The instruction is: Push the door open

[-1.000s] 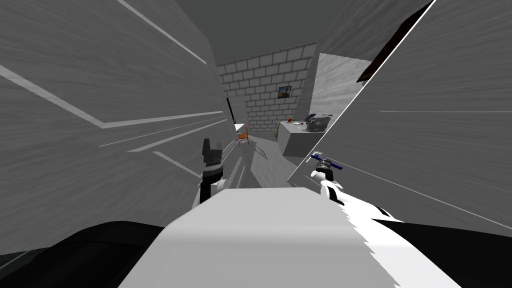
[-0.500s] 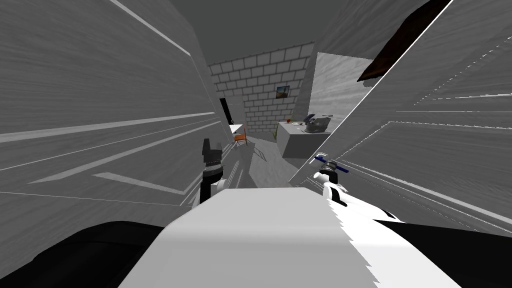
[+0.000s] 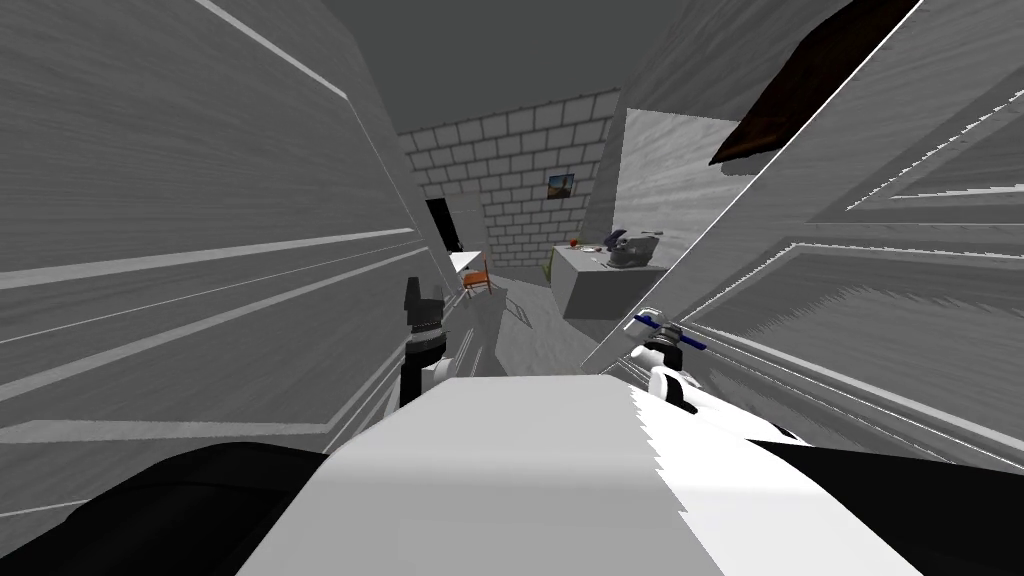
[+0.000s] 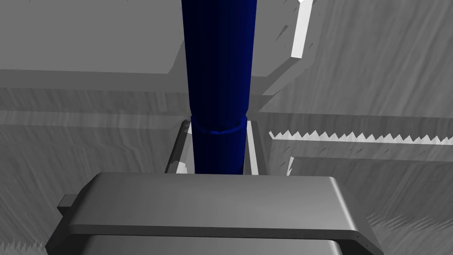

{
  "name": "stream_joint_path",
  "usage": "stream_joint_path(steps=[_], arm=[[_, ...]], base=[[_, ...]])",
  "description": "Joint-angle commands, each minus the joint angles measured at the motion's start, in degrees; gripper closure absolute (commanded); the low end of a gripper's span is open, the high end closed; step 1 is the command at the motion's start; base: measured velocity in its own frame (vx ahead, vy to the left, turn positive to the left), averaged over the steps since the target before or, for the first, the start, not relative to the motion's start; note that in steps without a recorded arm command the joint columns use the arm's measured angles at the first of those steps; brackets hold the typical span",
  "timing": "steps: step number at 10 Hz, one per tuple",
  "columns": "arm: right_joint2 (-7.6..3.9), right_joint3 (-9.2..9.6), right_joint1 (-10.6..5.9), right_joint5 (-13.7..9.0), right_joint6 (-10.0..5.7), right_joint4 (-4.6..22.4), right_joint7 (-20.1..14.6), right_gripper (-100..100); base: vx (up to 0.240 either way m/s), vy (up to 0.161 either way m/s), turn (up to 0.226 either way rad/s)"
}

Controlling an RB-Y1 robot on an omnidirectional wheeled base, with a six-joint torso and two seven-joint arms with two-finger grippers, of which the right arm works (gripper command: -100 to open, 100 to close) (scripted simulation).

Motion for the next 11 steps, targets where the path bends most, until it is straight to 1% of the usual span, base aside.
stream_joint_path(steps=[1,2,3,4,6,7,8,9,10,11], arm=[[-0.42,-0.75,1.6,-0.3,0.25,-1.6,-0.3,100],[-0.81,-1.92,2.0,-0.8,0.08,-1.2,0.1,100],[-0.9,-2.19,2.09,-0.9,0.05,-1.1,0.2,100],[-1.17,-3.0,2.37,-1.2,-0.07,-0.9,0.5,100],[-1.17,-3.0,2.37,-1.2,-0.07,-0.9,0.5,100],[-1.48,-3.92,2.68,-1.5,-0.2,-0.6,0.9,100],[-1.61,-4.31,2.81,-1.7,-0.25,-0.5,1.0,100],[-1.61,-4.31,2.81,-1.7,-0.25,-0.5,1.0,100],[-1.61,-4.31,2.81,-1.7,-0.25,-0.5,1.0,100],[-1.88,-5.12,3.09,-2.0,-0.37,-0.3,1.3,100]], base=[[0.147,-0.032,-0.03],[0.183,-0.043,-0.06],[0.211,-0.025,-0.063],[0.228,-0.026,-0.075],[0.096,-0.006,-0.026],[0.122,-0.007,-0.037],[0.185,0.009,-0.05],[0.114,0.007,-0.047],[0.038,-0.009,-0.019],[0.113,-0.008,-0.037]])
